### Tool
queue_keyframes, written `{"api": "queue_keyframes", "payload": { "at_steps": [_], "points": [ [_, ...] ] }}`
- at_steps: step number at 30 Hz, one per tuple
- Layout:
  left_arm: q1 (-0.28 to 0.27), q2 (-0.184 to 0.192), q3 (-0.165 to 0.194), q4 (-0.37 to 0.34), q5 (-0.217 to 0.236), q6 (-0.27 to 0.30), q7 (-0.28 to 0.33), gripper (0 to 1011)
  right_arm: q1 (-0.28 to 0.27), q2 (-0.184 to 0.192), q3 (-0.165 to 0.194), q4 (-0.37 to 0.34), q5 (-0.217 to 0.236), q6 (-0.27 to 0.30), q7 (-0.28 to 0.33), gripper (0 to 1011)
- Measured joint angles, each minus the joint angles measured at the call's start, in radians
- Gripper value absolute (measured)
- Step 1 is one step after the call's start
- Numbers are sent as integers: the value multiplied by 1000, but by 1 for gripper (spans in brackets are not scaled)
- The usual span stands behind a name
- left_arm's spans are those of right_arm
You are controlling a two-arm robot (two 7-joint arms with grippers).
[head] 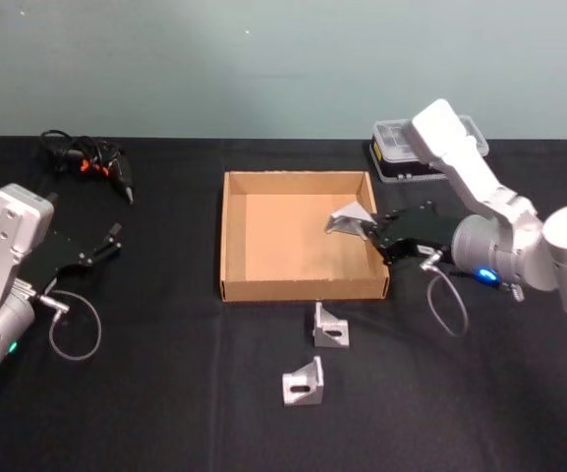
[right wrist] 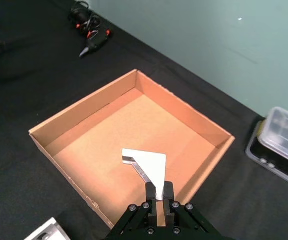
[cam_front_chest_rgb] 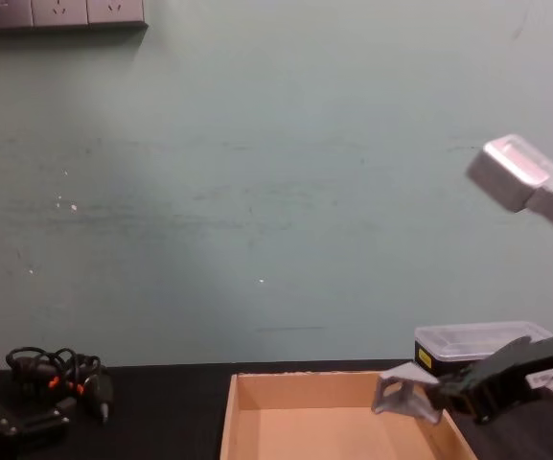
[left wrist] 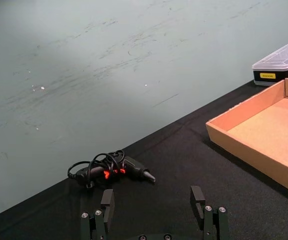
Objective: Use one hand to pick up the angle iron from the table and place it into the box.
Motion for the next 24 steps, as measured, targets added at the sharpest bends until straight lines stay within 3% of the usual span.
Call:
{"api": "queue_keyframes", "payload": {
  "at_steps": [10,24],
  "points": [
    [0,0,0,0,0,0,0,1000,56,-52,-58,112,-69,6,36,86],
    [0,0,0,0,0,0,0,1000,53,-76,-57,151,-112,-8,50,86]
  ]
}}
